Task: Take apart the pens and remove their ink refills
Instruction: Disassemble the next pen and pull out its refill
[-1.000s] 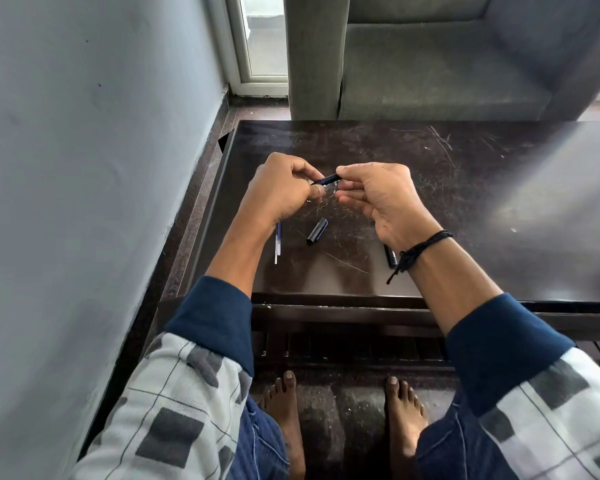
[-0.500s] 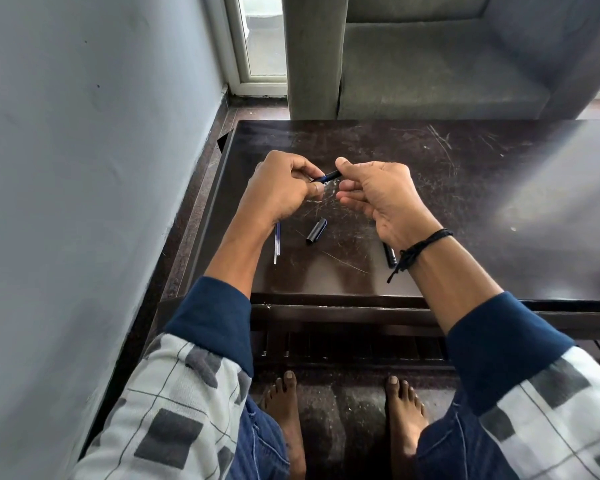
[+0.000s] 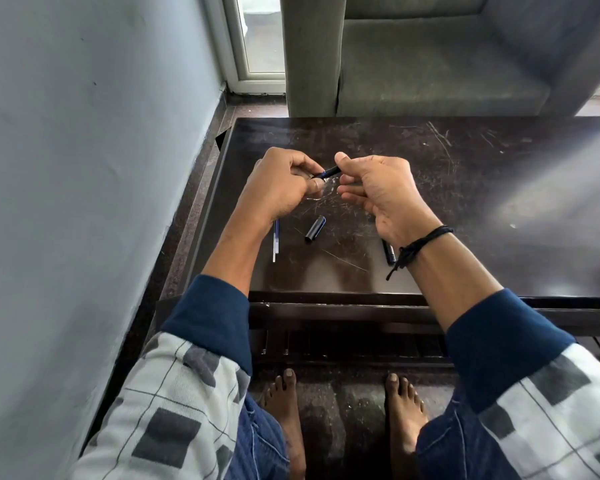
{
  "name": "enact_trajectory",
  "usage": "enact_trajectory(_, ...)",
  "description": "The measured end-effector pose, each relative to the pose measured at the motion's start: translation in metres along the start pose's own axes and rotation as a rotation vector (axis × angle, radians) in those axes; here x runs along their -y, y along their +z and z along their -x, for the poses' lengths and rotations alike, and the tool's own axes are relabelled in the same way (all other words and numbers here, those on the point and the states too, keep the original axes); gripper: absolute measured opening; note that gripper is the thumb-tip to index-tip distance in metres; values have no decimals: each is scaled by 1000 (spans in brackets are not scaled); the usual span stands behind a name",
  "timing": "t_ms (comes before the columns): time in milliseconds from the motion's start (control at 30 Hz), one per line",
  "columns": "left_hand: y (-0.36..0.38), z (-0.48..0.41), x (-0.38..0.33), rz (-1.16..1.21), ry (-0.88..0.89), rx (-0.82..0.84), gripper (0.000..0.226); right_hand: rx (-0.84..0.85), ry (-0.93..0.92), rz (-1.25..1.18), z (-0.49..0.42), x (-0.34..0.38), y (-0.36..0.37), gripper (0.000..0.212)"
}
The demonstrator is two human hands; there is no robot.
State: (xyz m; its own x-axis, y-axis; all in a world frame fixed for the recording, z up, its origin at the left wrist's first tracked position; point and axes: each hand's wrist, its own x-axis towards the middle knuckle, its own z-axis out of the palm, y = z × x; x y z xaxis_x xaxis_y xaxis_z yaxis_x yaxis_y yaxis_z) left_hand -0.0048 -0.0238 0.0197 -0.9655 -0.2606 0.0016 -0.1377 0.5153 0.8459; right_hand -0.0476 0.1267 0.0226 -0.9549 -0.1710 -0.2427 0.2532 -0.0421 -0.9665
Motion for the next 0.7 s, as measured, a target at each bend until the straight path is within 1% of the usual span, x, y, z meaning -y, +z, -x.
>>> enact_trajectory(200,-1,1,-2,1,16,-3,16,-12,4,4,2,1,0,28)
enact_trajectory(367,-1,0,-1,2,14,-3,15,-10,-15,-17,2,2,-1,24)
enact_trajectory(500,-1,0,-2,8,10,-8,15,-18,-39,8,0,1,-1,15)
enact_trajectory(700,-1,1,-3,14,19,-6,16,-18,-51,28,0,1,-1,17)
